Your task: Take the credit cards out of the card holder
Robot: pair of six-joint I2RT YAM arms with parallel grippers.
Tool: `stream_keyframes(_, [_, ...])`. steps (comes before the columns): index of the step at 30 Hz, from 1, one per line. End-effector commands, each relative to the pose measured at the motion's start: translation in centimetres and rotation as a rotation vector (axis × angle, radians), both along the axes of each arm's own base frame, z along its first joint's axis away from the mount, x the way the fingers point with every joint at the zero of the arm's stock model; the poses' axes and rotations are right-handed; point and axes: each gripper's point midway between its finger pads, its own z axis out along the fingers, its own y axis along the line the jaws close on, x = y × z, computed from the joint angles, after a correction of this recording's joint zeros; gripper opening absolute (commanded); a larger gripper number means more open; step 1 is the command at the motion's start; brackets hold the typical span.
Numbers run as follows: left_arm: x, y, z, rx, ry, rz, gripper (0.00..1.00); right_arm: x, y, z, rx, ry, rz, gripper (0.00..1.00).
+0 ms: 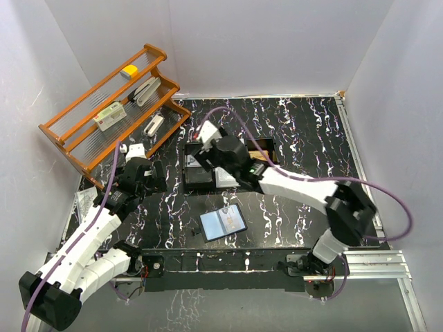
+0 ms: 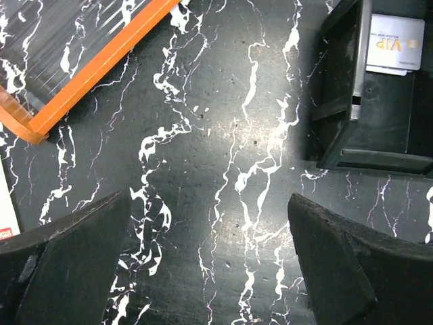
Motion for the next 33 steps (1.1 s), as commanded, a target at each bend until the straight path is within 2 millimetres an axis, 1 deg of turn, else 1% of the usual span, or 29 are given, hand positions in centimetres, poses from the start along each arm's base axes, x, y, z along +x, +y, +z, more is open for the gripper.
stream_keyframes(1, [0.3,-0.6,0.5,-0.024,-0.027,-0.039,0.99,-1.3,-4.1,5.3,0.438,0.129,-0.296,0.74])
stream_keyframes(3, [0.3,-0.8,0.5,-0.034,-0.028,-0.051,0.99,-2.5,-5.4,4.6,0.491,0.213,-0.356,0.74])
stream_keyframes(7, [0.4,-1.0,0.6,-0.043,-0.040,-0.062,0.99,-5.3,-7.0,2.9,0.539,0.376,-0.422,0.77])
stream_keyframes(9, [0.4,-1.5,0.6,-0.057,-0.045,-0.084,0.99,-6.7,-8.0,1.5,0.539,0.453,-0.458,0.78])
stream_keyframes(12, [0.6,-2.7,0.5,-0.088,-0.051,-0.152,0.99,-9.1,-9.5,-1.3,0.511,0.548,-0.483,0.80])
stream_keyframes(15, [0.5,-4.1,0.0,-0.122,-0.025,-0.217,0.99,-11.3,-10.8,-3.1,0.508,0.623,-0.497,0.82])
stream_keyframes(18, [0.4,-4.7,-0.3,-0.139,-0.006,-0.245,0.99,-13.2,-11.3,-3.8,0.557,0.680,-0.471,0.85])
stream_keyframes(19, [0.4,-4.7,-0.3,-0.140,-0.007,-0.245,0.99,-13.8,-11.4,-3.7,0.574,0.687,-0.447,0.88])
stream_keyframes(20, [0.4,-4.7,-0.4,-0.140,-0.006,-0.243,0.99,-14.2,-11.5,-3.8,0.581,0.694,-0.430,0.93])
stream_keyframes(23, [0.3,-4.6,-0.3,-0.143,-0.009,-0.241,0.99,-14.9,-12.2,-3.9,0.589,0.691,-0.417,0.98])
stream_keyframes(26, [0.3,-5.1,-0.4,-0.159,-0.011,-0.262,0.99,-14.9,-12.5,-4.0,0.585,0.673,-0.419,0.98])
stream_keyframes(29, [0.2,-5.7,-0.7,-0.180,0.007,-0.286,0.98,-14.5,-12.3,-4.4,0.560,0.673,-0.420,0.98])
stream_keyframes(31, [0.0,-6.7,-0.9,-0.234,0.017,-0.297,0.98,-14.3,-12.0,-4.9,0.538,0.689,-0.437,0.98])
stream_keyframes(33, [0.0,-8.4,-0.2,-0.330,0.016,-0.323,0.95,-14.4,-11.4,-5.5,0.523,0.729,-0.448,0.98])
